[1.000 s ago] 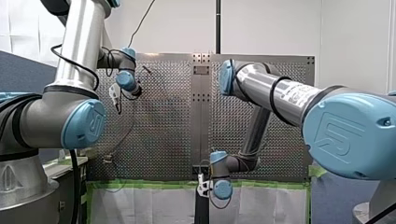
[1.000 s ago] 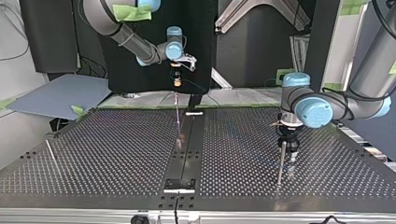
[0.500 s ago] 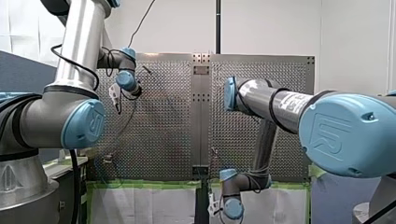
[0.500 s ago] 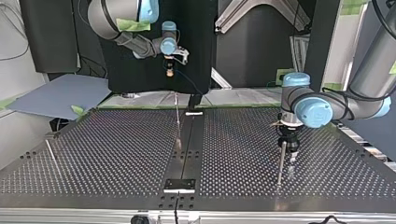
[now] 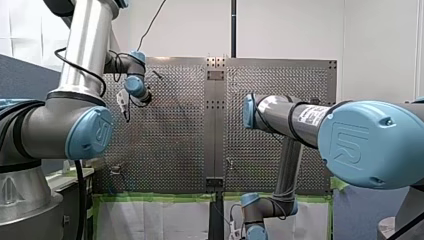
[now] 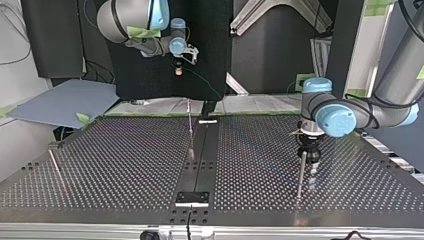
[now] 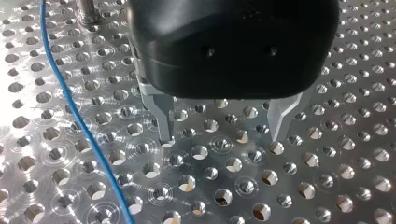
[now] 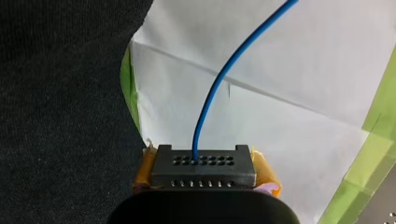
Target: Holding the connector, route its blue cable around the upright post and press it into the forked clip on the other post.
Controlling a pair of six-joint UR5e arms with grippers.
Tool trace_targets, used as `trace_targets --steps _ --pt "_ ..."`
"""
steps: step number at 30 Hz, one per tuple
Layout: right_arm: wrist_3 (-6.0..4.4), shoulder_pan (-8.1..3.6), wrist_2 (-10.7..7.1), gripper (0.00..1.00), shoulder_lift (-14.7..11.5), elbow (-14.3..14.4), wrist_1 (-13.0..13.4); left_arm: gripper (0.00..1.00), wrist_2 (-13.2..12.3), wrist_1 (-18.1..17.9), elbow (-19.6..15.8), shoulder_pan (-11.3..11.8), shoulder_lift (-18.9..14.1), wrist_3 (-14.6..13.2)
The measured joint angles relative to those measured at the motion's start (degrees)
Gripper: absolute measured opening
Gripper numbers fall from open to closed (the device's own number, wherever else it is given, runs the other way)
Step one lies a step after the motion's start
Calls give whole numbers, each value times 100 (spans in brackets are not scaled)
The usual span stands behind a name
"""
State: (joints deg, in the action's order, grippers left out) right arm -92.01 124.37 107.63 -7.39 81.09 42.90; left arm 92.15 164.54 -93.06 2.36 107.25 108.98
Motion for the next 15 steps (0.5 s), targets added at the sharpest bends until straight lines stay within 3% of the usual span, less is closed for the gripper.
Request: trace_targets --steps 8,15 --pt "58 -69 21 0 -181 35 4 100 0 0 0 2 0 0" --pt "68 -86 52 0 -506 314 220 100 0 0 0 3 0 0"
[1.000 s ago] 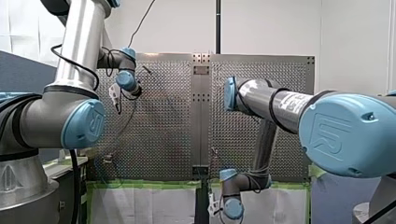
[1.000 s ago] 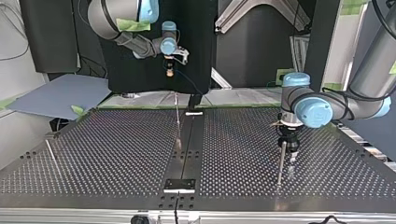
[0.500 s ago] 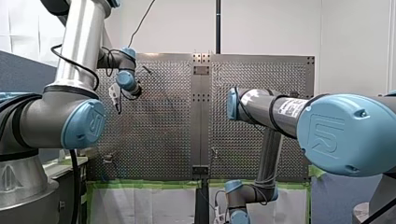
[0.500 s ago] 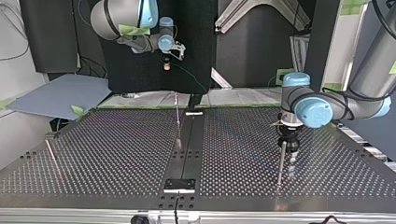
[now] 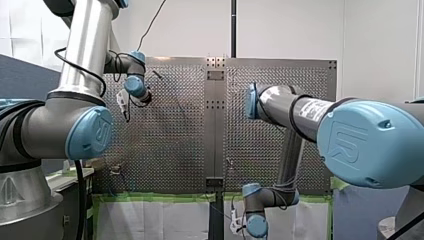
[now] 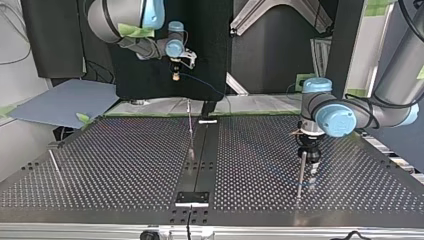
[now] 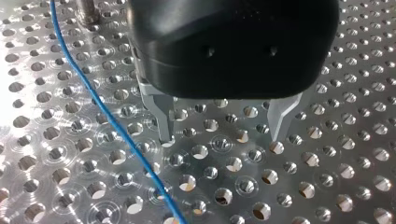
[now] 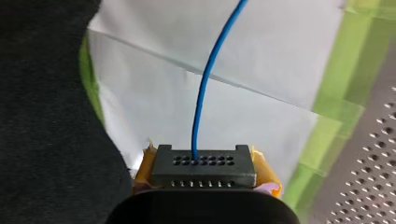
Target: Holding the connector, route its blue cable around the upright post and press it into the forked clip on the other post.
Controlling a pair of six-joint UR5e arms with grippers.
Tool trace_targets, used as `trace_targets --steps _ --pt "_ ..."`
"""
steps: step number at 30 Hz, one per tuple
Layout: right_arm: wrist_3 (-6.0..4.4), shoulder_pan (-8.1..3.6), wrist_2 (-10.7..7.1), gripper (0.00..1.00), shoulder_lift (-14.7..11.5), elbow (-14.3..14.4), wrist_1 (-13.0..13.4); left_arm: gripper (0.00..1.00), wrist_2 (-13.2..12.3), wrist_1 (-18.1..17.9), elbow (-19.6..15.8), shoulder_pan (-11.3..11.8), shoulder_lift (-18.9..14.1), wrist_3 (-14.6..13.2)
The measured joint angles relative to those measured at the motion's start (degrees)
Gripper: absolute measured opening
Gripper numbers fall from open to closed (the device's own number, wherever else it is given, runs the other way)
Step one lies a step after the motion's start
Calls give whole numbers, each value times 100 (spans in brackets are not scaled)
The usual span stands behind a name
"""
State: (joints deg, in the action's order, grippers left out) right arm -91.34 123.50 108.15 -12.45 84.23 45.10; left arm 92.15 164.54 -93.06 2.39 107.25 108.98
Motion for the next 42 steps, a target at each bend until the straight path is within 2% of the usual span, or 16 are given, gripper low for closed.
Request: trace_targets --steps 10,17,29,33,38,42 --pt "3 -140 32 0 -478 474 418 100 0 0 -1 0 -1 0" --pt "26 -135 45 0 -782 780 474 100 0 25 0 0 0 0" --pt "27 -239 17 0 -1331 1328 918 100 0 45 -3 3 0 39" --pt "29 -280 -57 0 -1535 1532 1000 100 0 60 -4 2 -1 43" --pt "78 -330 -193 0 -1788 1785 964 100 0 69 -3 3 -3 44" --pt "94 -377 -370 0 -2005 2002 996 100 -3 70 -5 3 -1 50"
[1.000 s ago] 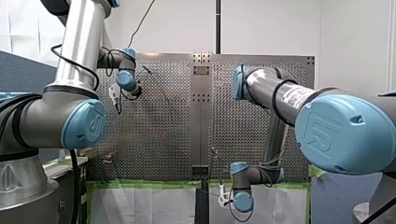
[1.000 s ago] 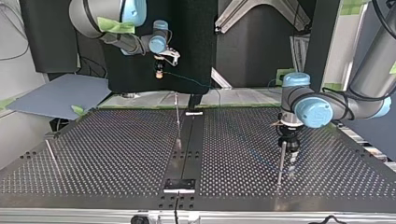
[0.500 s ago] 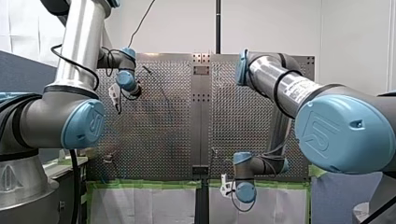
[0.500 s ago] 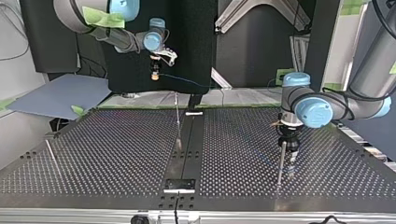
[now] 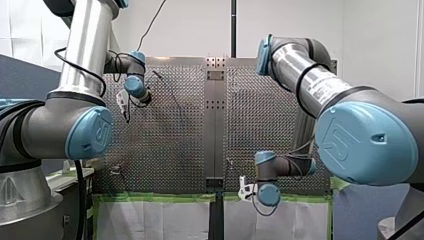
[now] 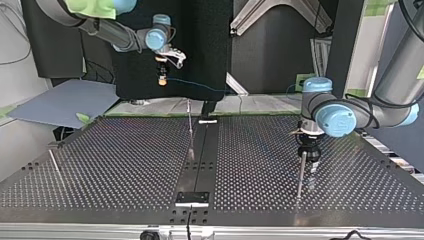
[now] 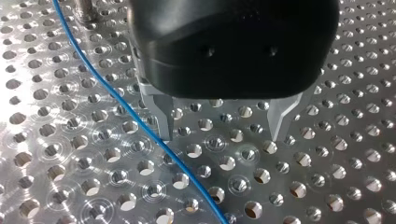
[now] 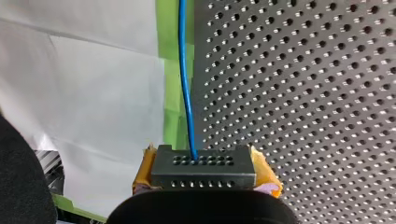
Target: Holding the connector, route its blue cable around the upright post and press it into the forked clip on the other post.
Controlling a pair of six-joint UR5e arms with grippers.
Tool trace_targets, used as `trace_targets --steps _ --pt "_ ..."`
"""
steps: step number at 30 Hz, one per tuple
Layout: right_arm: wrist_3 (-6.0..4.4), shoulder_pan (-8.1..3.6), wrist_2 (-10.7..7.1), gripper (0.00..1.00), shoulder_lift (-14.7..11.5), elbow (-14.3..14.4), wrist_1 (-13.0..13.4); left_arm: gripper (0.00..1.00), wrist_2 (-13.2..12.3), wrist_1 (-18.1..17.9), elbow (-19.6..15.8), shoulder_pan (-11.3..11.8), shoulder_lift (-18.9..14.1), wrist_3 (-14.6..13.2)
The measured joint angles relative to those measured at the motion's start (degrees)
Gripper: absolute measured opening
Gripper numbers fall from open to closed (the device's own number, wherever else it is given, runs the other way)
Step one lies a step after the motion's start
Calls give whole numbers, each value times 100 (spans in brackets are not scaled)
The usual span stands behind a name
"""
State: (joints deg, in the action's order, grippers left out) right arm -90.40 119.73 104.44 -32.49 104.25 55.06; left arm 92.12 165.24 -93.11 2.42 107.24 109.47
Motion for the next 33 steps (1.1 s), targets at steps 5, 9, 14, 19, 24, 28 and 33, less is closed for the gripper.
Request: trace_targets --steps 5,9,14,19,24,28,33 --pt "3 -102 -231 0 -239 127 63 100 -5 0 0 1 0 15" --pt "-4 -193 -427 0 -435 147 150 100 -6 0 1 1 -3 28" --pt "-48 -304 -662 0 -670 151 247 100 -6 0 -1 1 -1 51" --pt "-71 -396 -903 0 -911 153 272 100 -5 -2 -2 1 0 55" --pt "-82 -429 -1145 0 -1095 153 282 100 -5 -1 -2 2 1 56" --pt "-80 -437 -1331 0 -1097 153 286 100 -7 0 -3 2 1 61" --pt "-39 -436 -1455 0 -940 154 318 100 -11 0 -3 2 0 71"
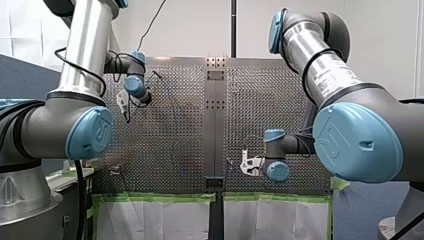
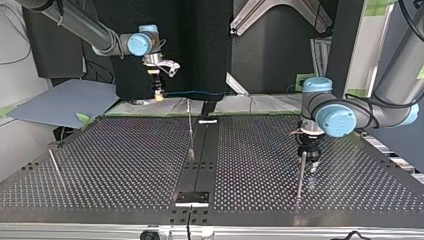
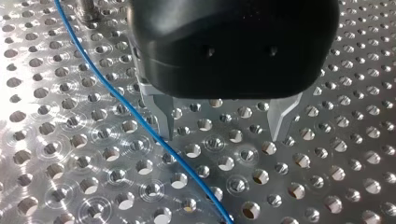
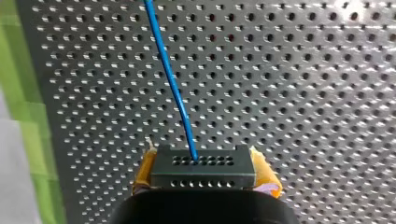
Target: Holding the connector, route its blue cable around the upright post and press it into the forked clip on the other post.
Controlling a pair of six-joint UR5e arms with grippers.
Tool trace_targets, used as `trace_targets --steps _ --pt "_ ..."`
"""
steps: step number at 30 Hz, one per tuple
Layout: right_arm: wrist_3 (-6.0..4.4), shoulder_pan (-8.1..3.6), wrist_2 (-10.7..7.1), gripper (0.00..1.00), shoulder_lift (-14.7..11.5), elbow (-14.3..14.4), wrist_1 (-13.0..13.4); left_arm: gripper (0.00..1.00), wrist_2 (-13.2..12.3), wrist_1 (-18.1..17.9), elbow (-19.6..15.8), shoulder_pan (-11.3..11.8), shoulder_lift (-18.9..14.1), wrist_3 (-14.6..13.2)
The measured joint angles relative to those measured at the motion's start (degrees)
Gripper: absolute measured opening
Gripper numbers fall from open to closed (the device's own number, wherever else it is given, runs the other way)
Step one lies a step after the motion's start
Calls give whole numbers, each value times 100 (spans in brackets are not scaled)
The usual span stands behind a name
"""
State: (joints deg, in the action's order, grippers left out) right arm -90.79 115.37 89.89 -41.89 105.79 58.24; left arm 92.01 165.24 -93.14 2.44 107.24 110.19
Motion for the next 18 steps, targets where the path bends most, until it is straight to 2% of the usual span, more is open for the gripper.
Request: trace_targets --steps 6,13,18 --pt "-1 -7 3 0 211 -1 87 100 -3 0 0 0 0 2" --pt "-21 -17 -21 0 251 -2 159 100 3 0 0 0 0 2" --pt "-95 -44 -43 0 253 -6 269 100 40 52 0 -27 1 2"
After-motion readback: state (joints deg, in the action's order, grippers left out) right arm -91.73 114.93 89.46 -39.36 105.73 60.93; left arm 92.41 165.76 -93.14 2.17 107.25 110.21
